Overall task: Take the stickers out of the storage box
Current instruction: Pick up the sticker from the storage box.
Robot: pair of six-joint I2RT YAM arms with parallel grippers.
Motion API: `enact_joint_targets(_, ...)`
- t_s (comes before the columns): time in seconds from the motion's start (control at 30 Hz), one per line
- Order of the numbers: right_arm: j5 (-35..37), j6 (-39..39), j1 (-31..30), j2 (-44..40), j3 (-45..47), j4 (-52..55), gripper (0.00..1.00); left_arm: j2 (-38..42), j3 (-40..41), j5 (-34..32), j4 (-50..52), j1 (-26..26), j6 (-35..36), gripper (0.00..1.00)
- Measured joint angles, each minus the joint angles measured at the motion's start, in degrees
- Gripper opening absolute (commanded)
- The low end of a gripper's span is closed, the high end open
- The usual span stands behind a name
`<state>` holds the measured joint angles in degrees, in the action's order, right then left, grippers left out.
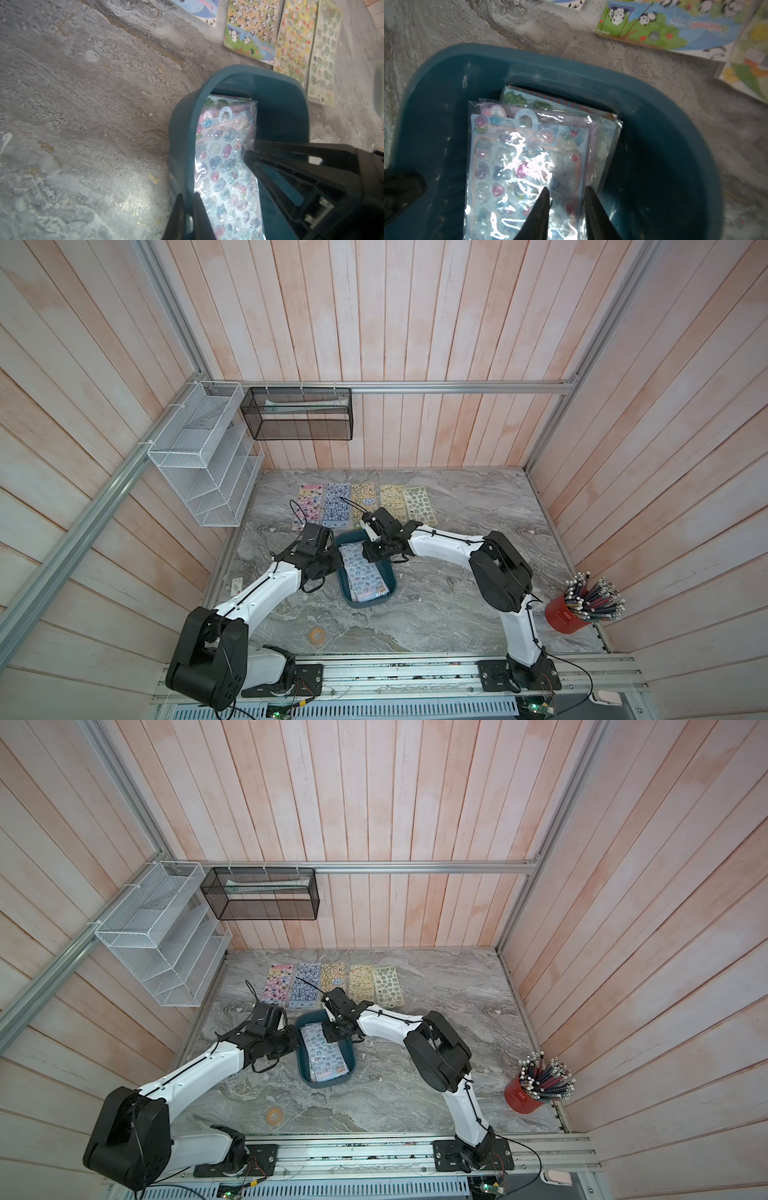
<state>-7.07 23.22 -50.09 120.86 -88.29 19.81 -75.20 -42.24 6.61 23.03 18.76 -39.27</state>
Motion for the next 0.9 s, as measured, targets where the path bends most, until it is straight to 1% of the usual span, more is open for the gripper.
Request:
enact_joint_targets(0.23,-0.4,-0.6,-0.3,1.6,-1.4,-0.5,0.45,-0.4,0.0,0.4,-0.3,0.0,0.0,0.01)
enact_joint_targets(0.43,-1.6,-0.8,-0.5,2.1,-2.0,-0.7,0.50,-0.5,0.0,0.4,-0.3,-0.1,0.0,0.01)
enact_joint_targets(0.6,-2.6,-0.9,-0.5,2.3,-2.0,-1.3,0.50,-0.5,0.0,0.4,-0.3,-0.1,0.0,0.01)
enact_joint_targets(0.73,-5.0,-0.7,-0.2,2.9,-2.0,-2.9,0.48,-0.6,0.0,0.0,-0.2,-0.2,0.0,0.01)
enact_joint_targets(0.9,-8.9,0.2,0.6,3.1,-1.3,-5.2,0.43,-0.7,0.0,-0.4,0.2,-0.3,0.0,0.01)
